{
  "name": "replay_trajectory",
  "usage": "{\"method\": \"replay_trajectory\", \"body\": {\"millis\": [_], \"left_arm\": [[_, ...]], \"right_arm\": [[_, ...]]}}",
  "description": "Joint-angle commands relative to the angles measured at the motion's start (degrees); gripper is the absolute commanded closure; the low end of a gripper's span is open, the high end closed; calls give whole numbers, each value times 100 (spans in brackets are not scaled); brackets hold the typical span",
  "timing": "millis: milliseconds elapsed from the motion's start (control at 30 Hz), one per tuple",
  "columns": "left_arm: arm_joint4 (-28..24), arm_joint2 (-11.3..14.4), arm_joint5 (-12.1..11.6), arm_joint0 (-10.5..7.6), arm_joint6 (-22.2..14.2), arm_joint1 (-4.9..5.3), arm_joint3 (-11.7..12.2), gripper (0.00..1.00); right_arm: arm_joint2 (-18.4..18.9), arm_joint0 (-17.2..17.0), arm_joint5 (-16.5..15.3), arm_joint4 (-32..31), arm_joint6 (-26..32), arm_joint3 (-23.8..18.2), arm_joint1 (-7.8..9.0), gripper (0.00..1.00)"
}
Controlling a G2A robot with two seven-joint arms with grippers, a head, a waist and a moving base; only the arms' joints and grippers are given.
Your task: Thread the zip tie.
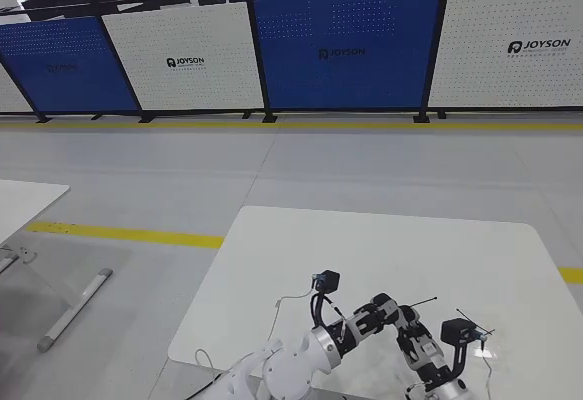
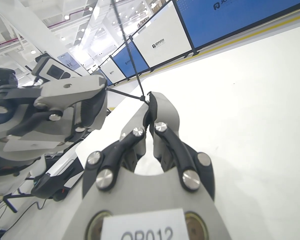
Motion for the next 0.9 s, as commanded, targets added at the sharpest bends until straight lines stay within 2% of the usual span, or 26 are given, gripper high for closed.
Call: {"method": "replay_trajectory", "body": {"millis": [0,233,333,433,533,700,833,867], "left_arm": [[2,-7,-8,7,-6,2,-5,100],[15,-21,-26,16,-17,3,-14,100],[27,-25,107,-8,-81,4,2,100],[67,-20,151,-13,-32,0,-11,77],[115,-28,182,-4,20,0,-21,73],[143,-57,200,18,29,5,-44,76],[192,-47,217,26,16,6,-56,85],[203,-42,221,24,12,5,-56,91]], "right_arm": [[0,2,1,-15,9,2,-7,100],[13,-5,-12,-66,16,-5,-27,100],[30,-30,-23,-70,-39,-35,-35,100],[55,-51,-4,-84,-68,-58,-41,100],[71,-64,15,-103,-63,-74,-48,100],[76,-65,42,-141,-43,-84,-64,100],[79,-65,40,-156,-41,-92,-76,100],[80,-65,38,-158,-42,-92,-79,100]]}}
